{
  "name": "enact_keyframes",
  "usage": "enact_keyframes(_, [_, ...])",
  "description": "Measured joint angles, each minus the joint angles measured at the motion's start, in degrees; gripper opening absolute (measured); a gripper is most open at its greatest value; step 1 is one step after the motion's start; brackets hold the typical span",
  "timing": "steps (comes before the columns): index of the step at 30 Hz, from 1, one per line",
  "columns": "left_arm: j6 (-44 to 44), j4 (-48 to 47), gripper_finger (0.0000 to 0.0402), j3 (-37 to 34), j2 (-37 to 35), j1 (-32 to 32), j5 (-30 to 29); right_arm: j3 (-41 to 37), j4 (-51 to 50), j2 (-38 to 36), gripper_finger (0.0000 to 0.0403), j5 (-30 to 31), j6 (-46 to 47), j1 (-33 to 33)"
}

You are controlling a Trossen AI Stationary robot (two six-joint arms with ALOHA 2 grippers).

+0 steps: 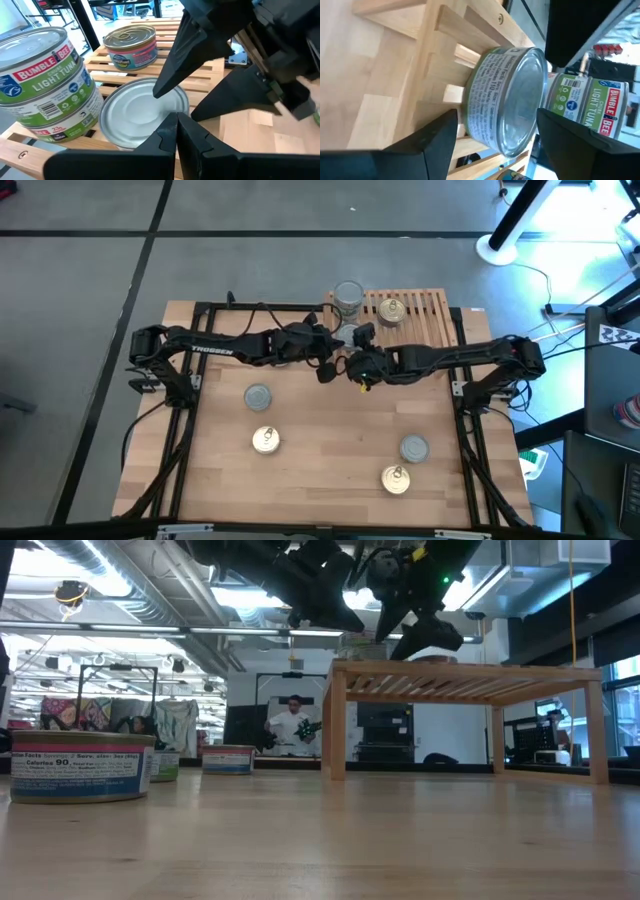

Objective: Stack canned seafood by type on shelf
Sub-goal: Put the green tuna can on the shelf, then stack the blue pink tuna can on top of the blue pink tuna can on the shelf

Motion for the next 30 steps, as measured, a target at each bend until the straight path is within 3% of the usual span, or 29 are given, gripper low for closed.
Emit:
enact_keyframes(8, [-0.6, -1.1, 0.0006, 0.0, -0.1, -0.6, 0.0, 0.0, -0.5, -4.3, 0.0268, -2.2, 0.6, 0.0])
enact_keyframes(13, [-1.0, -3.0, 0.0006, 0.0, -2.7, -3.8, 0.0, 0.0, -0.6, -7.3, 0.0268, -2.2, 6.7, 0.6])
enact_keyframes(19, [-3.4, -15.0, 0.0006, 0.0, -8.3, -11.4, 0.0, 0.0, -0.4, -10.4, 0.0268, -4.5, 16.3, 5.9])
enact_keyframes(30, [-15.2, -34.5, 0.0006, 0.0, -10.6, -29.4, 0.2, -0.1, -0.1, -10.1, 0.0268, -24.3, 20.9, 16.3])
